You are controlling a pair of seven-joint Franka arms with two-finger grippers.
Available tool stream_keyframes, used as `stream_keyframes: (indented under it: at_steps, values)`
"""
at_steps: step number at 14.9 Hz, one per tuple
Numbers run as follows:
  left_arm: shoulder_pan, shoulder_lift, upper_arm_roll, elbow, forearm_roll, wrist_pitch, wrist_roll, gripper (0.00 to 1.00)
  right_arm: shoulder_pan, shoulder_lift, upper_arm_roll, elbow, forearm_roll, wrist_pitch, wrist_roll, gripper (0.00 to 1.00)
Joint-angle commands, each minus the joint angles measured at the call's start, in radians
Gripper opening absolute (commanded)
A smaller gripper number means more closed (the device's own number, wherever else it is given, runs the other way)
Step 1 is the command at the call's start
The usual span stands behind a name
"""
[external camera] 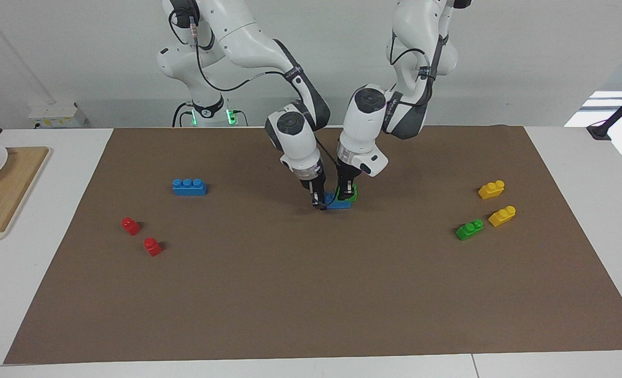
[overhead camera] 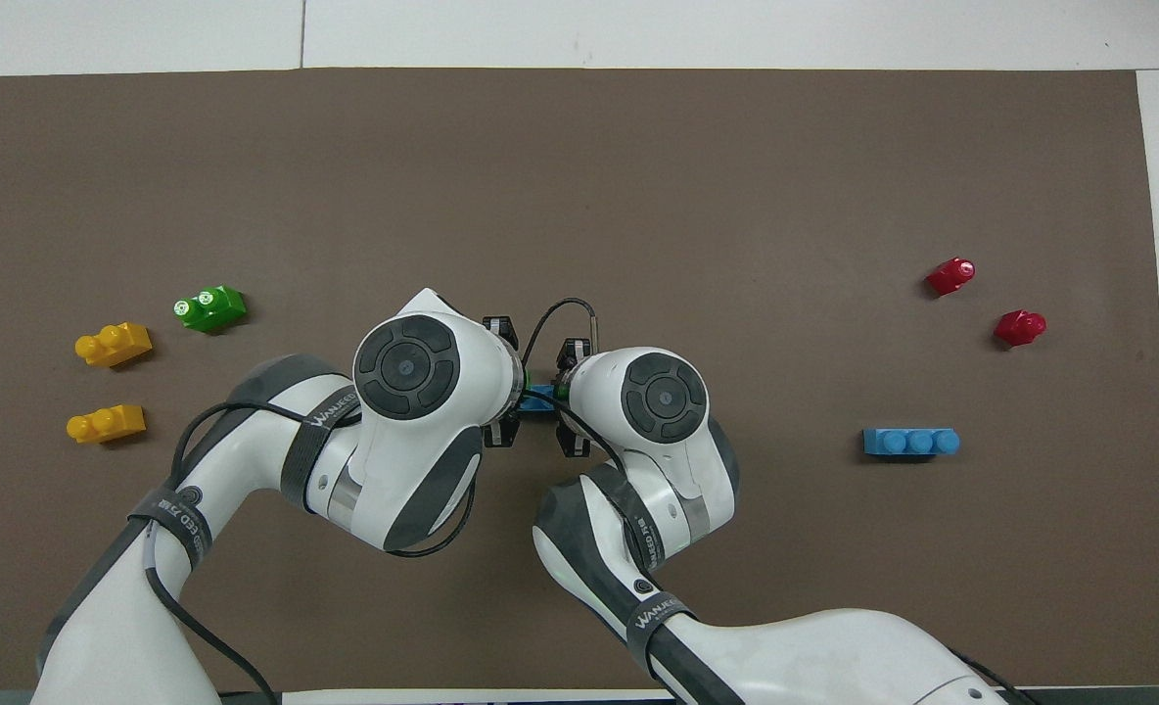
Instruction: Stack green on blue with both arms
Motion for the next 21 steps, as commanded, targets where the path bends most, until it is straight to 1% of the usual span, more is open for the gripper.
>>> stream_keyframes:
  at_steps: [1,7,12,14,15,16,17,18,20,21]
  values:
    - [-0.030,0.026,0.010,-0.010,0.009,0.010,-0.021,0.00,-0.018,0.023,-0.015,-0.047,-0.039,0.060,-0.002,0.00]
    - [-0.046,0.026,0.010,-0.010,0.008,0.019,-0.021,0.00,-0.014,0.022,-0.013,-0.047,-0.039,0.060,0.001,0.00]
    - [-0.036,0.019,0.012,-0.042,0.008,0.017,-0.003,0.00,-0.017,0.022,-0.013,-0.047,-0.039,0.062,-0.002,0.00]
    - [-0.036,0.030,0.012,-0.042,0.008,0.026,0.011,0.00,-0.018,0.022,-0.013,-0.047,-0.039,0.060,-0.002,0.00]
    - [-0.036,0.048,0.012,-0.042,0.008,0.032,0.014,0.00,-0.018,0.022,-0.013,-0.047,-0.039,0.062,-0.002,0.00]
    - [-0.036,0.052,0.012,-0.042,0.008,0.042,0.015,0.14,-0.020,0.023,-0.013,-0.047,-0.039,0.062,-0.002,0.00]
    - [-0.033,0.053,0.012,-0.039,0.008,0.037,0.023,0.55,-0.021,0.022,-0.013,-0.047,-0.039,0.062,-0.002,0.00]
    - [-0.030,0.053,0.012,-0.033,0.008,0.028,0.037,1.00,-0.024,0.023,-0.013,-0.047,-0.039,0.062,-0.004,0.00]
    - [-0.024,0.047,0.012,-0.024,0.008,0.010,0.038,1.00,-0.032,0.023,-0.013,-0.047,-0.039,0.060,-0.006,0.00]
    - [-0.009,0.042,0.013,-0.018,0.008,-0.009,0.040,1.00,-0.035,0.023,-0.013,-0.047,-0.039,0.059,-0.009,0.09]
